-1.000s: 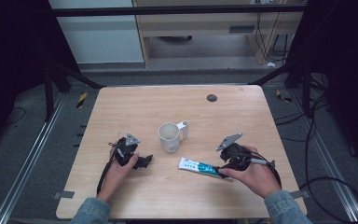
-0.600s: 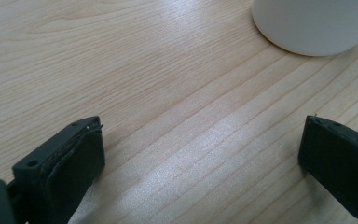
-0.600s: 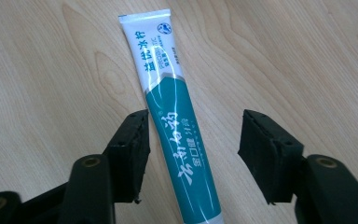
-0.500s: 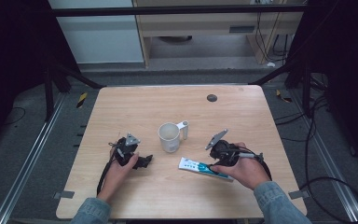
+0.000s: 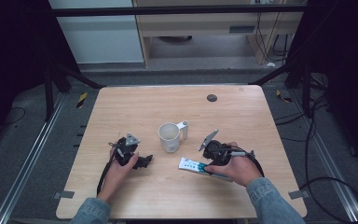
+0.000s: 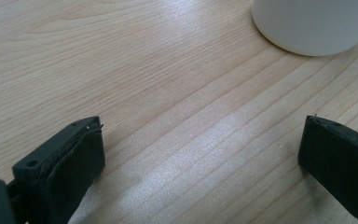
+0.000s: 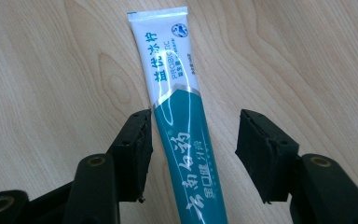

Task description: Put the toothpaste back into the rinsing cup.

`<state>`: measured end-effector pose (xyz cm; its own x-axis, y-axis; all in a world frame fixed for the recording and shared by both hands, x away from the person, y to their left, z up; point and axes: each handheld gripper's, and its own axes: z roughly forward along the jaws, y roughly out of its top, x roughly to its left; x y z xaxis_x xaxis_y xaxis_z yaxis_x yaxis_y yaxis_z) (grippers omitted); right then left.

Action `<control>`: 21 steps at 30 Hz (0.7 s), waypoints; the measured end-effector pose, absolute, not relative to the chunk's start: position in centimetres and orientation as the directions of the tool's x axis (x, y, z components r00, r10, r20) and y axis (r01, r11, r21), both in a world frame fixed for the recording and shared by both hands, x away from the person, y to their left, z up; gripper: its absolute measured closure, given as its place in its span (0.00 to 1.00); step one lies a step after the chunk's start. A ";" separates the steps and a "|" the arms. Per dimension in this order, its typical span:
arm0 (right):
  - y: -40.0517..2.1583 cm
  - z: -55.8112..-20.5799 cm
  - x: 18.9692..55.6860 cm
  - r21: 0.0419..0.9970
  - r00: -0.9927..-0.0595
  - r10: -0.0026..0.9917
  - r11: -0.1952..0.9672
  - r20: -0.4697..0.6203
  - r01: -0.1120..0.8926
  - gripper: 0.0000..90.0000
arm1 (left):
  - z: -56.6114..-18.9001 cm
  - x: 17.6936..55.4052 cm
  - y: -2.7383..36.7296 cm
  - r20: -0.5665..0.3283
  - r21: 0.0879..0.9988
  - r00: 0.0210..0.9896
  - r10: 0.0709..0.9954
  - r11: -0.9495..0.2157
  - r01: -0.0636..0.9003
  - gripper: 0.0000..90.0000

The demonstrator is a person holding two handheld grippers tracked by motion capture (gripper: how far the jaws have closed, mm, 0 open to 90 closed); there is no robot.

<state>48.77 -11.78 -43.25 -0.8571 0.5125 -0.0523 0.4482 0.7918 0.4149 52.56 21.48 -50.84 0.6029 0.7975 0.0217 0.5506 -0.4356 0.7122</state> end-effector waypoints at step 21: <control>-10.3 -45.5 49.3 0.339 -0.888 0.458 0.842 -0.041 0.419 0.52 | -50.8 52.6 21.5 0.020 0.712 0.604 0.796 -0.436 0.550 0.00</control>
